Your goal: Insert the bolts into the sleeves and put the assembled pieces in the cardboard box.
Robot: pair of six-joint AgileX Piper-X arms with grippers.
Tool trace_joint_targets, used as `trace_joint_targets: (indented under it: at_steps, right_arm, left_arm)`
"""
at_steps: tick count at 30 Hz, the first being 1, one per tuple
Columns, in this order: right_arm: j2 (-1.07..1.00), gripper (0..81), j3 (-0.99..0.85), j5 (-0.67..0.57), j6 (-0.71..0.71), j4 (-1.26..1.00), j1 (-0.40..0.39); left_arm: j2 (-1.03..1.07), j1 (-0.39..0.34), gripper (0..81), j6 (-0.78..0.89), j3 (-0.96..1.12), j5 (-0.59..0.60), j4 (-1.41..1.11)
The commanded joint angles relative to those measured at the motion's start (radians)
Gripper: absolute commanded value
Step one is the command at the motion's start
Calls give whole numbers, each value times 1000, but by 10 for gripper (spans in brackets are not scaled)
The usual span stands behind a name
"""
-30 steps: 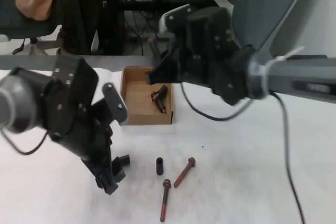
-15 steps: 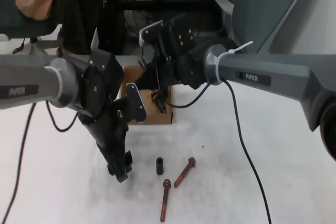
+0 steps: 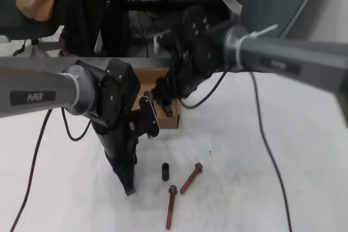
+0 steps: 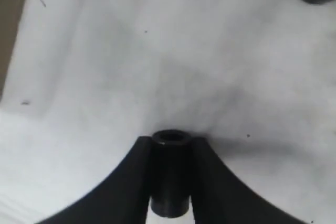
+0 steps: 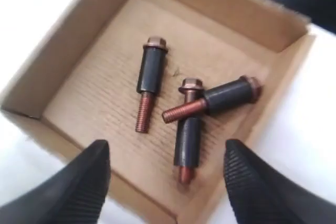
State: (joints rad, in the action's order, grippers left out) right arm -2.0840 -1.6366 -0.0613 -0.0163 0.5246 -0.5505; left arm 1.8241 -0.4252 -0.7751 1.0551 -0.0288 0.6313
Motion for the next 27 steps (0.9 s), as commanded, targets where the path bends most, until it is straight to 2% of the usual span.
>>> trace_joint_targets:
  at_steps: [1, 3, 5, 8, 10, 16, 20, 27]
  right_arm:
    - [109, 575, 48, 45, -8, 22, 2]
    - [176, 575, 104, 98, -61, 61, 2]
    - [234, 575, 161, 101, -156, 122, 2]
    - [281, 575, 265, 110, -273, 152, -31]
    - [285, 575, 317, 168, -331, 151, -67]
    - [276, 575, 442, 240, -527, 118, -138]
    - [270, 575, 495, 283, -632, 86, -128]
    - [196, 575, 499, 251, -672, 108, -95]
  left_arm:
    - [-3, 5, 18, 89, -9, -76, -4]
    - [-38, 5, 18, 145, -9, -76, -6]
    - [-84, 17, 18, 227, -9, -72, -6]
    - [-163, 37, 18, 350, -12, 45, -28]
    - [-225, 45, 18, 408, -12, 111, -42]
    - [-426, 43, 18, 409, -12, 98, -44]
    - [-547, 43, 18, 409, -12, 98, -44]
    - [-729, 43, 18, 409, -37, 99, -46]
